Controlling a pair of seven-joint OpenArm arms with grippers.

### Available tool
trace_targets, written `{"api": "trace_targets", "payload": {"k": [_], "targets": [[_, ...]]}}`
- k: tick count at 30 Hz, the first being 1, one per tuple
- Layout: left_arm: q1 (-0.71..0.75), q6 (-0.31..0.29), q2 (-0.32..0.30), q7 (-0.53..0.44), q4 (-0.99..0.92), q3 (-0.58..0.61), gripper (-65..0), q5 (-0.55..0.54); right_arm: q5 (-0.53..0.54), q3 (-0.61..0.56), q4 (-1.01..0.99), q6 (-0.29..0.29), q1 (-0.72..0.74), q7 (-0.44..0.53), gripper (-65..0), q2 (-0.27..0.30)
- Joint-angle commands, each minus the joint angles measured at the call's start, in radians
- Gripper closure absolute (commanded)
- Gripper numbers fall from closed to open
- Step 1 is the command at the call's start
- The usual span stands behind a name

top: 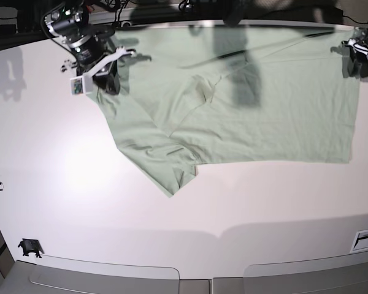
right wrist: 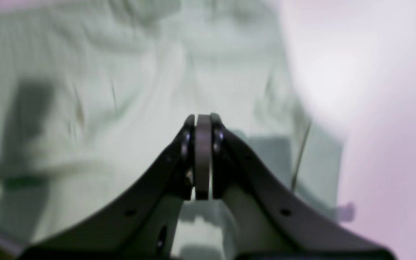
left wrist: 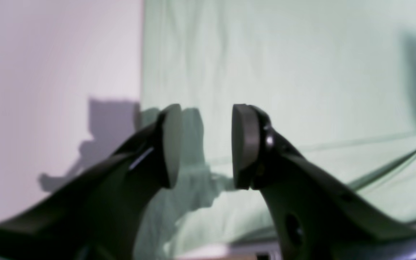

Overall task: Fold the T-shirt properly
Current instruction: 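Release with the right gripper and move it to the collar edge, grasp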

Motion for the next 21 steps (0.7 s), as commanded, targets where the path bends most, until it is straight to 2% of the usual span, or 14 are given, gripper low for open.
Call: {"api": "trace_targets", "payload": {"k": [1, 3, 5, 7, 9, 12, 16, 21], "targets": [[0.003, -0.002, -0.015, -0.017, 0.026, -0.016, -21.8, -0.008, -0.011, 0.004, 0.021, 0.003, 0.019, 0.035, 0.0, 0.005], [0.002, -0.001, -0.02, -0.018, 0.038, -0.019, -21.8, -0.009, -0.084, 0.004, 0.02, 0.003, 0.065, 0.07, -1.5, 0.005], [0.003, -0.001, -0.02, -0.02, 0.037, -0.019, -21.8, -0.008, -0.167, 0.004, 0.017, 0.0, 0.108, 0.105, -18.2, 0.005], [0.003, -0.001, -0.019, -0.019, 0.037, -0.019, -21.8, -0.008, -0.233, 0.004, 0.008, -0.022, 0.148, 0.134, -28.9, 0.011], [0.003, -0.001, -0.019, -0.019, 0.035, -0.019, -21.8, -0.008, -0.244, 0.004, -0.013, -0.061, 0.189, 0.143, -30.1, 0.029], [0.003, -0.001, -0.019, -0.019, 0.035, -0.019, -21.8, -0.008, -0.245, 0.004, -0.098, -0.064, 0.266, 0.148, -30.1, 0.054], [0.003, -0.001, -0.019, -0.019, 0.035, -0.019, -21.8, -0.008, -0.212, 0.004, -0.312, -0.058, 0.388, 0.148, -30.1, 0.08], [0.003, -0.001, -0.019, -0.019, 0.035, -0.019, -21.8, -0.008, -0.084, 0.004, -0.657, 0.053, 0.56, 0.132, -30.1, 0.101]]}}
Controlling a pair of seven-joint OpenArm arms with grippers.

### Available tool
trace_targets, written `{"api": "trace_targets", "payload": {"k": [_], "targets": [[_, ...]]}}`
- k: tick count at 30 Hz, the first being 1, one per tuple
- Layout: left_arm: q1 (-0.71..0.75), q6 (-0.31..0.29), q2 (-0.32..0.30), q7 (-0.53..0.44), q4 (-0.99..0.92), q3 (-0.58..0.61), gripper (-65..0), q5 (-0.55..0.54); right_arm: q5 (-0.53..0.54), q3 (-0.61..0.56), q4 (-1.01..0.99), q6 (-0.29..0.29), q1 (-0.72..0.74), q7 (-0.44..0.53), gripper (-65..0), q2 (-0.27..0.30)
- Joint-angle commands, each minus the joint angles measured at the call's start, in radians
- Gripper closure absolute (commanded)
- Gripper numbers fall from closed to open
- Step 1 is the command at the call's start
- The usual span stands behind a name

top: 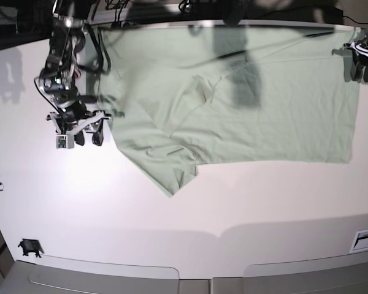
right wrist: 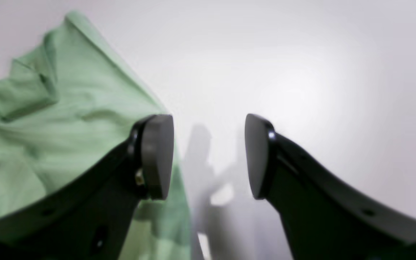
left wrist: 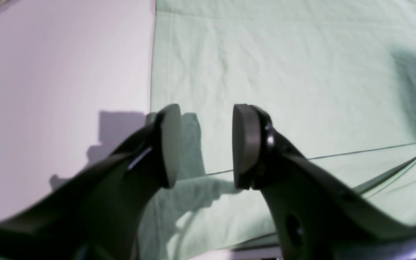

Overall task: Fold the T-shirt properly
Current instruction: 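Release with the right gripper and move it to the collar edge, grasp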

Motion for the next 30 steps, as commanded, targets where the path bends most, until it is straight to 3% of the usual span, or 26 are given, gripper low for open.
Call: {"api": "trace_targets", "payload": {"k": [1, 6, 10, 20, 23, 25, 28, 30], "targets": [[0.005, -0.002, -0.016, -0.022, 0.013, -0.01, -21.8, -0.009, 0.031, 0.002, -0.045, 0.021, 0.048, 0.016, -30.1, 0.014], [0.005, -0.002, -0.016, -0.019, 0.013, -0.01, -21.8, -0.009, 0.137, 0.002, -0.344, 0.107, 0.203, -0.041, -30.1, 0.024], [0.005, -0.002, -0.016, -0.019, 0.013, -0.01, -21.8, -0.009, 0.237, 0.002, -0.437, 0.184, 0.251, -0.088, -30.1, 0.023], [0.005, -0.002, -0.016, -0.019, 0.013, -0.01, -21.8, -0.01, 0.359, 0.002, -0.437, 0.199, 0.248, -0.257, -29.9, 0.023], [0.005, -0.002, -0.016, -0.019, 0.013, -0.01, -21.8, -0.009, 0.378, 0.002, -0.437, 0.199, 0.248, -0.266, -28.8, 0.023], [0.005, -0.002, -0.016, -0.017, 0.013, -0.01, -21.8, -0.009, 0.378, 0.002, -0.437, 0.199, 0.248, -0.265, -23.0, 0.024], [0.005, -0.002, -0.016, -0.015, 0.013, -0.01, -21.8, -0.01, 0.378, 0.002, -0.437, 0.199, 0.248, -0.264, -1.0, 0.024], [0.0, -0.002, -0.016, -0.02, 0.013, -0.01, -23.8, -0.009, 0.378, 0.002, -0.437, 0.199, 0.248, -0.261, 0.0, 0.024]]}}
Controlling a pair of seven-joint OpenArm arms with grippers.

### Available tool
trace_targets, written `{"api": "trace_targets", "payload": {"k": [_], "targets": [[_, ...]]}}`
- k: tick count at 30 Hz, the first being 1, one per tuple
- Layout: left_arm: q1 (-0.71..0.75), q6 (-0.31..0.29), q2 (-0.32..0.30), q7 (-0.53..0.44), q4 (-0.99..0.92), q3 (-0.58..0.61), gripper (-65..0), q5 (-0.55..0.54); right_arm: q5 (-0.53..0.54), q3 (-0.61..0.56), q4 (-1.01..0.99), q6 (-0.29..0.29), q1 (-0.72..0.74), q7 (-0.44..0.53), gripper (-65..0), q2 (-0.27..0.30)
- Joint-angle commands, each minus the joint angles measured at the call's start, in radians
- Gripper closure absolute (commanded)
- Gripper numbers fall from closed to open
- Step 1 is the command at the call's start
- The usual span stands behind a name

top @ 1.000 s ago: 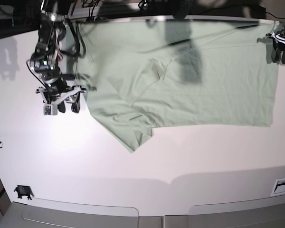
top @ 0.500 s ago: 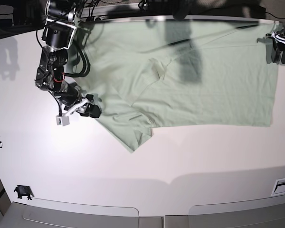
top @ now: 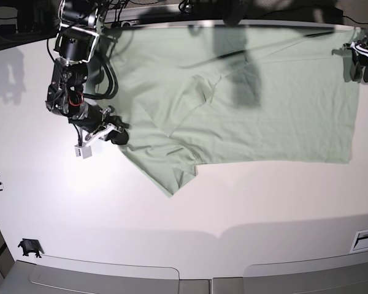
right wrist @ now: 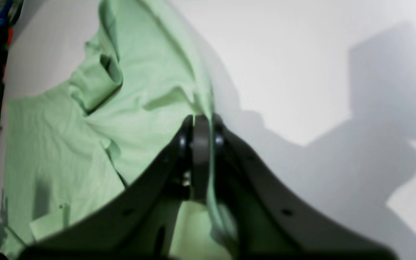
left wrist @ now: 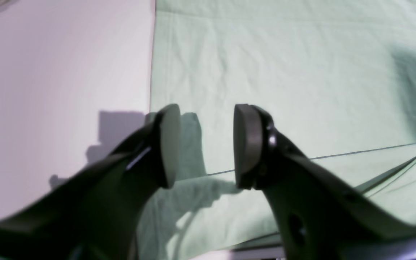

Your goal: Fold the T-shirt properly

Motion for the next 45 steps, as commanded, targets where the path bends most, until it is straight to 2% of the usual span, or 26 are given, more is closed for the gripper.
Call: {"api": "trace_targets", "payload": {"k": [1, 4, 7, 11, 16, 20, 23, 26, 32, 34, 38, 45], "targets": [[-0.004, 0.0, -0.02, -0.024, 0.013, -0.01, -25.5, -0.008, 0.006, 0.001, 0.011, 0.006, 0.02, 0.01, 0.0, 0.011], [-0.047, 0.004, -0.02, -0.03, 0.012, -0.01, -27.0, 0.021, 0.006, 0.001, 0.011, 0.006, 0.02, 0.025, 0.0, 0.011], [-0.132, 0.034, -0.021, -0.032, -0.012, -0.01, -27.0, 0.037, 0.006, 0.001, 0.011, 0.006, 0.019, 0.024, 0.0, 0.011], [-0.286, 0.039, -0.053, -0.031, -0.134, -0.01, -27.0, 0.034, 0.006, 0.001, 0.011, 0.006, 0.019, 0.025, 0.0, 0.011], [-0.505, 0.048, -0.161, -0.031, -0.475, 0.028, -27.0, -0.041, 0.006, 0.001, 0.011, 0.006, 0.02, 0.029, 0.0, 0.011], [-0.71, 0.048, -0.253, -0.031, -0.813, 0.14, -27.2, -0.078, 0.006, 0.001, 0.011, 0.006, 0.02, 0.031, 0.0, 0.011], [-0.861, 0.032, -0.286, -0.031, -1.015, 0.237, -27.2, -0.097, 0.006, 0.001, 0.011, 0.006, 0.019, 0.031, 0.0, 0.011], [-0.983, 0.001, -0.282, -0.031, -1.14, 0.317, -27.2, -0.096, 0.006, 0.001, 0.011, 0.006, 0.019, 0.031, 0.0, 0.011], [-1.124, -0.001, -0.246, -0.049, -1.238, 0.469, -30.8, -0.071, 0.006, 0.001, 0.011, 0.006, 0.019, 0.031, 0.0, 0.01], [-1.145, 0.005, -0.229, -0.079, -1.247, 0.502, -30.8, -0.001, 0.005, 0.001, 0.011, 0.006, 0.019, 0.03, 0.0, 0.009], [-1.147, 0.063, -0.21, -0.135, -1.251, 0.54, -30.8, 0.09, 0.006, 0.001, 0.011, 0.006, 0.019, 0.03, 0.0, 0.009], [-1.141, 0.07, -0.188, -0.135, -1.254, 0.541, -30.8, 0.106, 0.006, 0.001, 0.011, 0.006, 0.019, 0.031, 0.0, 0.006]]}}
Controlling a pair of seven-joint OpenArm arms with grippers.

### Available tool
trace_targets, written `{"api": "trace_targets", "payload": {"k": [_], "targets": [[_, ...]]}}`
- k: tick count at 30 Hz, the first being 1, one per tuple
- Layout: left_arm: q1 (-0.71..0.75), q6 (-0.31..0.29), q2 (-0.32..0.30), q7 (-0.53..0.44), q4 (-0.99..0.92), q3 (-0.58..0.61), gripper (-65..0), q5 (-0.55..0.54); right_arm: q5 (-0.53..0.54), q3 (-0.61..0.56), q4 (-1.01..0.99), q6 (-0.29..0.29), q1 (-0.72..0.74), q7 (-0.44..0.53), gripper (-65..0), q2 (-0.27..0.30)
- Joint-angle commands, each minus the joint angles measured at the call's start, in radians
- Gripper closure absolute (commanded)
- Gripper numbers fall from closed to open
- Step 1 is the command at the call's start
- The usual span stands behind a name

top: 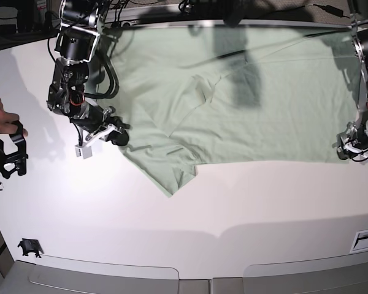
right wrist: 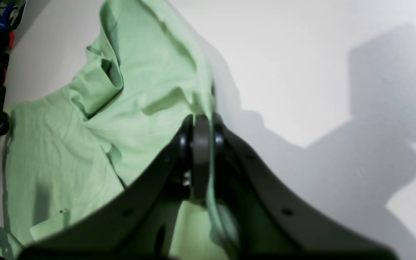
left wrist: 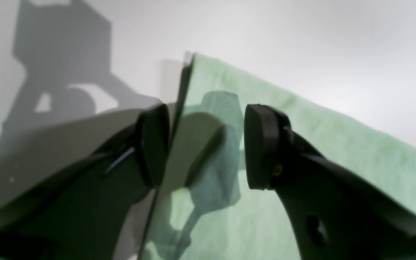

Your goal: Fold the T-shirt properly

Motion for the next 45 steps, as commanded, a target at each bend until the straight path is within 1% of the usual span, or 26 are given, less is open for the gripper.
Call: {"api": "trace_targets", "payload": {"k": [1, 8, 11, 12, 16, 17, 19, 22, 23, 24, 27, 31, 34, 36, 40, 43, 45], "targets": [[-0.025, -0.004, -0.019, -0.008, 0.009, -0.003, -30.8, -0.018, 0.006, 0.003, 0.014, 0.006, 0.019, 0.01, 0.0, 0.011], [-0.026, -0.01, -0.014, -0.008, 0.01, -0.003, -30.5, -0.035, 0.006, 0.003, 0.014, 0.006, 0.019, 0.011, 0.0, 0.011], [-0.027, -0.057, -0.014, -0.008, 0.01, -0.003, -30.5, -0.039, 0.006, 0.003, 0.014, 0.006, 0.019, 0.011, 0.0, 0.011], [-0.027, -0.064, -0.014, -0.008, 0.01, -0.003, -30.5, -0.048, 0.007, 0.003, 0.014, 0.006, 0.019, 0.011, 0.0, 0.011], [-0.027, -0.064, -0.014, -0.008, 0.01, -0.003, -29.6, -0.053, 0.007, 0.003, 0.014, 0.006, 0.02, 0.011, 0.0, 0.011], [-0.027, -0.064, -0.015, -0.008, 0.01, -0.003, -27.7, -0.053, 0.007, 0.003, 0.014, 0.006, 0.019, 0.011, 0.0, 0.011], [-0.027, -0.064, -0.015, -0.008, 0.01, -0.003, -21.2, -0.053, 0.007, 0.003, 0.014, 0.006, 0.019, 0.011, 0.0, 0.011], [-0.027, -0.063, -0.015, -0.018, 0.01, -0.003, -6.7, -0.054, 0.007, 0.003, 0.014, 0.006, 0.019, 0.011, 0.0, 0.011], [-0.027, -0.063, -0.015, -0.029, 0.01, -0.003, -2.5, -0.053, 0.007, 0.003, 0.014, 0.006, 0.019, 0.011, 0.0, 0.011], [-0.027, -0.064, -0.015, -0.036, 0.01, -0.003, 0.0, -0.053, 0.007, 0.003, 0.014, 0.006, 0.019, 0.011, 0.0, 0.011], [-0.027, -0.064, -0.015, -0.054, 0.013, -0.004, 0.0, -0.054, 0.025, 0.003, 0.014, 0.006, 0.021, 0.01, 0.0, 0.011], [-0.027, -0.064, -0.022, -0.058, 0.015, -0.005, 0.0, -0.054, 0.113, 0.003, 0.025, 0.006, 0.022, -0.021, 0.0, 0.011], [-0.024, -0.072, -0.037, -0.032, 0.028, -0.006, 0.0, -0.084, 0.112, 0.003, 0.063, 0.006, 0.022, -0.062, 0.0, 0.012], [-0.024, -0.114, -0.052, 0.003, 0.035, -0.006, 0.0, -0.128, 0.113, 0.003, 0.1, 0.006, 0.021, -0.087, 0.0, 0.011], [-0.022, -0.195, -0.083, 0.104, 0.064, -0.006, 0.0, -0.241, 0.119, 0.003, 0.201, 0.006, 0.013, -0.134, 0.0, 0.011], [-0.021, -0.211, -0.101, 0.192, 0.091, -0.006, 0.0, -0.311, 0.138, 0.003, 0.297, 0.006, -0.013, -0.174, 0.0, 0.011], [-0.021, -0.24, -0.114, 0.25, 0.1, -0.006, 0.0, -0.354, 0.177, 0.003, 0.36, 0.006, -0.043, -0.211, 0.0, 0.011]]}}
